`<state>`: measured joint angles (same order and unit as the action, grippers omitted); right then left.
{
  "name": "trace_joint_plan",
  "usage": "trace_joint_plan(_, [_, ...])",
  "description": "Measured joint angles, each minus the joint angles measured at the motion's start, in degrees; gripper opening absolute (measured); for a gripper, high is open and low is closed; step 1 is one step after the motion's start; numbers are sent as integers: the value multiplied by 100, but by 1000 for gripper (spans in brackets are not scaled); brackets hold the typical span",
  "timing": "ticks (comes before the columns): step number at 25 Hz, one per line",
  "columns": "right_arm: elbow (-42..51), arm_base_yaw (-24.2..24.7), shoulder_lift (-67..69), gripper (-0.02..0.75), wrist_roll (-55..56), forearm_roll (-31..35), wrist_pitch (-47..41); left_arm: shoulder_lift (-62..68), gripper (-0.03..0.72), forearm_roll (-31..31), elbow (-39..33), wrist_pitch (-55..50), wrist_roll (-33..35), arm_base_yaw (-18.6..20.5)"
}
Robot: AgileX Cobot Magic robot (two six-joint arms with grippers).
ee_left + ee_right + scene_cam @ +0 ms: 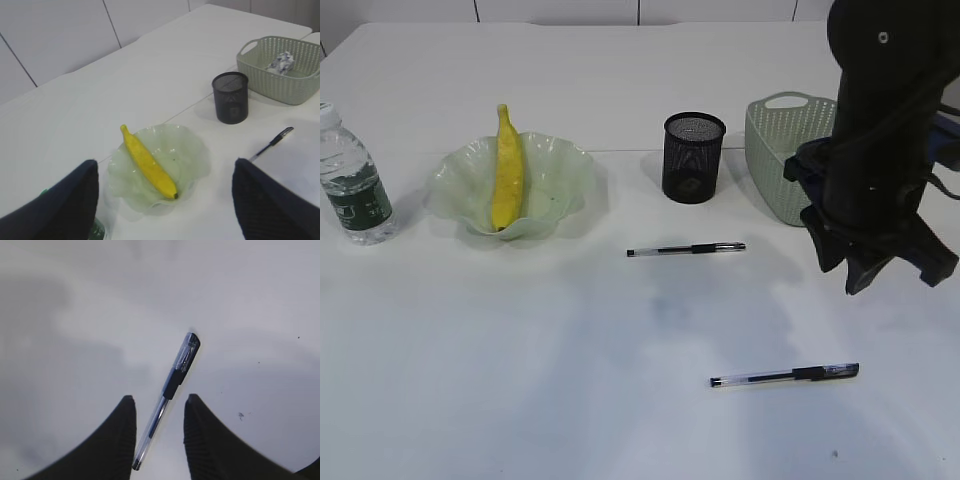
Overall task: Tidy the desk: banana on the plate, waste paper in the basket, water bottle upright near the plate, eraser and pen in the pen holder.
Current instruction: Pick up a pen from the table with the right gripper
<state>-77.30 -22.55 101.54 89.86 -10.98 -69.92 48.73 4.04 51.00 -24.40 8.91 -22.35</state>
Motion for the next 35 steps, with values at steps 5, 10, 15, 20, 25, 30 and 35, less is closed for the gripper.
trace_joint_plan(5, [0, 0, 202, 241, 276, 657, 4, -185, 593, 239, 0, -282, 0, -316])
trace_joint_plan(10, [0, 0, 494, 241, 299, 1098, 17, -287, 593, 1005, 0, -554, 0, -460])
trace_joint_plan(15, [0, 0, 553, 241, 445, 1027, 26, -323, 593, 1138, 0, -633, -13, -521])
trace_joint_plan(20, [0, 0, 603, 241, 793, 980, 26, -323, 593, 1147, 0, -670, -213, -524])
trace_joint_plan(25, [0, 0, 886, 241, 842, 1098, 50, -323, 593, 1147, 0, -691, -274, -534])
trace_joint_plan(30, [0, 0, 964, 241, 842, 956, 50, -323, 593, 1147, 0, -739, -274, -534])
trace_joint_plan(35, [0, 0, 964, 241, 903, 668, 50, -323, 593, 1147, 0, -747, -274, -534])
